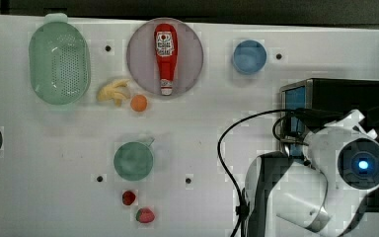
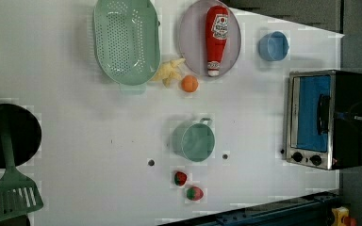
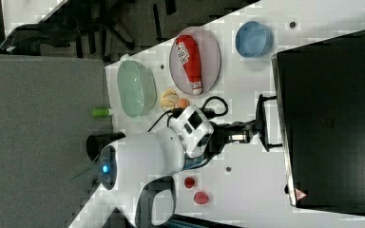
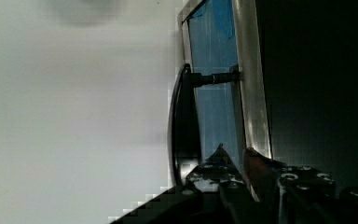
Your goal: Flap open oven.
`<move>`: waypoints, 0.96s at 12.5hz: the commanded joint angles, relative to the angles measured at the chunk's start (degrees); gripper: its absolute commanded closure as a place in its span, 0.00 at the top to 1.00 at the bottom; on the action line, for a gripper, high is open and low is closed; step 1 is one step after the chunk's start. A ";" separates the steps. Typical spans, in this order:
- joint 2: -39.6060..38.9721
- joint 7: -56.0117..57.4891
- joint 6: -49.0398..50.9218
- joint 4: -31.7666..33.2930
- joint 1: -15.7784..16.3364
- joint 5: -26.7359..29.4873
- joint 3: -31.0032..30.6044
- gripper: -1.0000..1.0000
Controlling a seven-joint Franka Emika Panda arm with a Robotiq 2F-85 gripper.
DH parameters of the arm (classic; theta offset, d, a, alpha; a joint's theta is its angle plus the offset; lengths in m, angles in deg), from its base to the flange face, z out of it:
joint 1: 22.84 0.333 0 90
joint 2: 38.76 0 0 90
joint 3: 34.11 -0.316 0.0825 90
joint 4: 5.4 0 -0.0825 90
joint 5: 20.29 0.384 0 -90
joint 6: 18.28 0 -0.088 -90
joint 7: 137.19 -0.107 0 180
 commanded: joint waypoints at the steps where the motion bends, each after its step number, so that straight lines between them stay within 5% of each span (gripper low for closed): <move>1: -2.94 3.18 -5.65 2.35 -0.31 -0.15 0.59 0.18; 7: -4.08 2.20 -5.80 3.26 0.84 -1.04 -0.69 0.18; 12: -4.07 -10.76 -5.34 4.76 3.26 -10.94 -3.06 0.18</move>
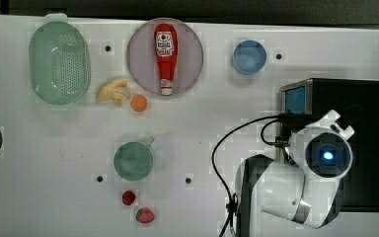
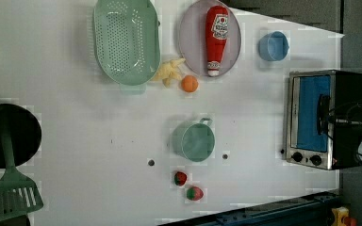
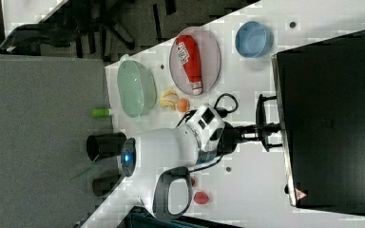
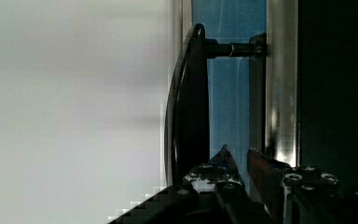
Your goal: Flap open oven.
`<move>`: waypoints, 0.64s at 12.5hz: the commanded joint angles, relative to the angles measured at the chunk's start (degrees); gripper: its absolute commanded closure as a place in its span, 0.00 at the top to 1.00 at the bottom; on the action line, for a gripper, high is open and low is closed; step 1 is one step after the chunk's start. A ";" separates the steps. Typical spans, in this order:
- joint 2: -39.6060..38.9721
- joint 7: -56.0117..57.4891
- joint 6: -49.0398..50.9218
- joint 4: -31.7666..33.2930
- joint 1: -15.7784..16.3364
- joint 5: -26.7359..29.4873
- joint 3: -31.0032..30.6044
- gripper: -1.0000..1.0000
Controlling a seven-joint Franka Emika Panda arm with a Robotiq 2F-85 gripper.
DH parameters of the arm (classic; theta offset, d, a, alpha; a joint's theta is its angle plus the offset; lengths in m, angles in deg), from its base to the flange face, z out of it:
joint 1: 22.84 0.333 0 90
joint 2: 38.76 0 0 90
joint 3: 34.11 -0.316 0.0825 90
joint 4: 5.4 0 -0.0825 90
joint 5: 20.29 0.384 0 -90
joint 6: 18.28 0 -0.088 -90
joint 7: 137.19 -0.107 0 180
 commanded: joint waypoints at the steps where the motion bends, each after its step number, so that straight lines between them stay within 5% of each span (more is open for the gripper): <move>1: 0.44 -10.89 0.35 2.28 3.84 -4.71 -3.36 0.18; 8: -4.71 -30.17 2.28 2.77 5.34 -19.01 -10.53 0.18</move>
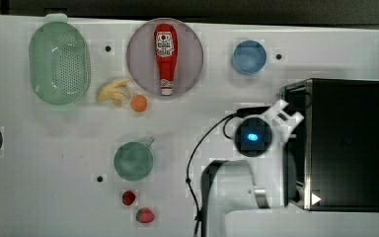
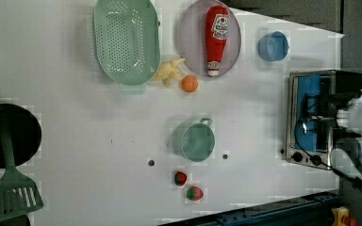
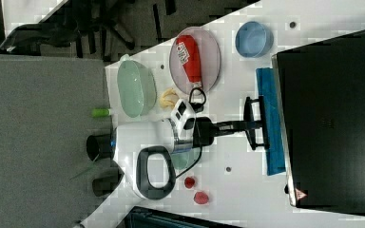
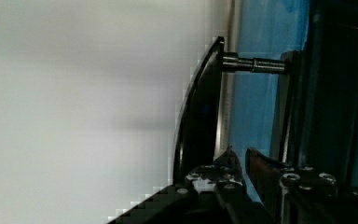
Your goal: Flap open oven.
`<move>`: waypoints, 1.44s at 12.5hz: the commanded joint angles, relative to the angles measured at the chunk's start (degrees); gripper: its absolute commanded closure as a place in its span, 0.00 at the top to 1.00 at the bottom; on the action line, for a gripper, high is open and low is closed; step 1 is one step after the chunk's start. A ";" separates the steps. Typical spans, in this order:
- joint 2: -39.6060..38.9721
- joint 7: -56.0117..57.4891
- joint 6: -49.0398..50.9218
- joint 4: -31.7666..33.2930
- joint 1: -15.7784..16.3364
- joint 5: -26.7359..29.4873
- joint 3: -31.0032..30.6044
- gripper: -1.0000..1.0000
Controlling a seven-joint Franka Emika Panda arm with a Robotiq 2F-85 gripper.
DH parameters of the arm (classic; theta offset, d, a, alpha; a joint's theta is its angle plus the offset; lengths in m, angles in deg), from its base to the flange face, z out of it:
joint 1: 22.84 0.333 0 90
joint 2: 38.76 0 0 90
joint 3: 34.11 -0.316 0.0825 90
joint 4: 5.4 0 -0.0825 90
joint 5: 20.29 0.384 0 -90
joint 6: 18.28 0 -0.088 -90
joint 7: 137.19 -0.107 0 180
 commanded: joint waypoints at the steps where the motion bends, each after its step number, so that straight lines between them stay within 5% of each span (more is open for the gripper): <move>1: -4.25 -15.23 0.65 0.72 2.88 -3.50 -4.24 0.18; 6: -13.20 -33.12 4.43 -2.64 6.31 -16.25 -7.52 0.18; 13: -17.31 -40.28 4.50 -6.54 8.69 -16.07 -7.79 0.18; 18: -3.27 -42.60 5.90 -9.52 7.94 13.59 -7.21 0.18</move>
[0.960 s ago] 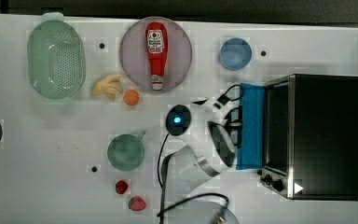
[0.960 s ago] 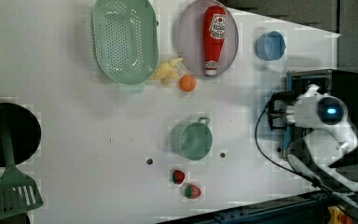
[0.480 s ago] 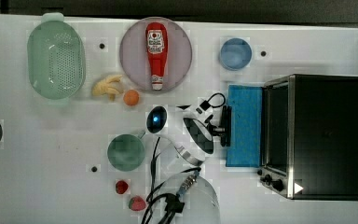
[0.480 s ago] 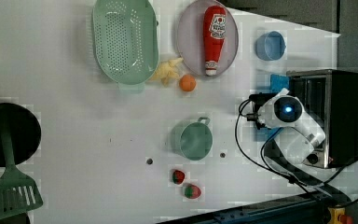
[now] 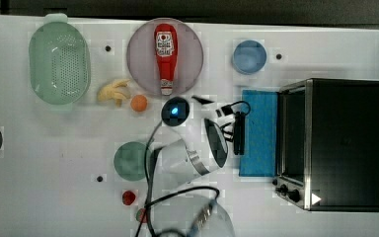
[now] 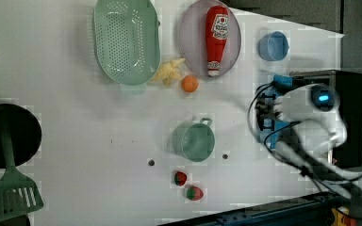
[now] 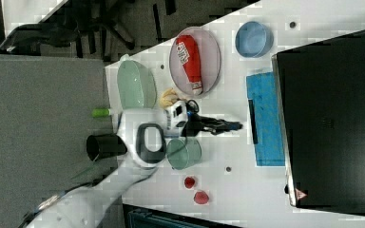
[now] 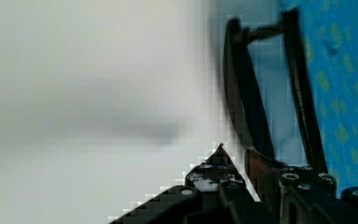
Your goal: Flap open oven.
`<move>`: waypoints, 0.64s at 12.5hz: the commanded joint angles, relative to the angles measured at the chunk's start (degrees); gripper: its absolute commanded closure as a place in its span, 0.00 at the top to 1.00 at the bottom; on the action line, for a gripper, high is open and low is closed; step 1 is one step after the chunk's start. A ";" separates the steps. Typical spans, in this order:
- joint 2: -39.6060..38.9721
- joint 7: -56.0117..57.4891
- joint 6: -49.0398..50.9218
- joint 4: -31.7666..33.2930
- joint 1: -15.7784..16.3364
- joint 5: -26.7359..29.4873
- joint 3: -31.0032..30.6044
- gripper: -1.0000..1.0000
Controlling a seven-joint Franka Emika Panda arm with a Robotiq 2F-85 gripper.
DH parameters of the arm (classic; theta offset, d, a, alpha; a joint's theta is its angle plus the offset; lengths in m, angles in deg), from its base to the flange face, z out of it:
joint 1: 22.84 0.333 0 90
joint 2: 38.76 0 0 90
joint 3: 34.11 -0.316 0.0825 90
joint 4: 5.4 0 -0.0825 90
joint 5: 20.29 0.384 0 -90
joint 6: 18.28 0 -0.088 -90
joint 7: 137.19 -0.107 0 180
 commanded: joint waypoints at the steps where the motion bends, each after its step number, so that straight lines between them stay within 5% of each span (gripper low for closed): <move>1: 12.41 -3.99 2.99 -4.78 -0.03 10.99 0.76 0.18; 4: 21.20 -4.01 14.96 -8.99 -0.12 23.32 1.24 0.18; 8: 28.07 -4.28 38.66 -20.62 -0.10 24.33 1.24 0.18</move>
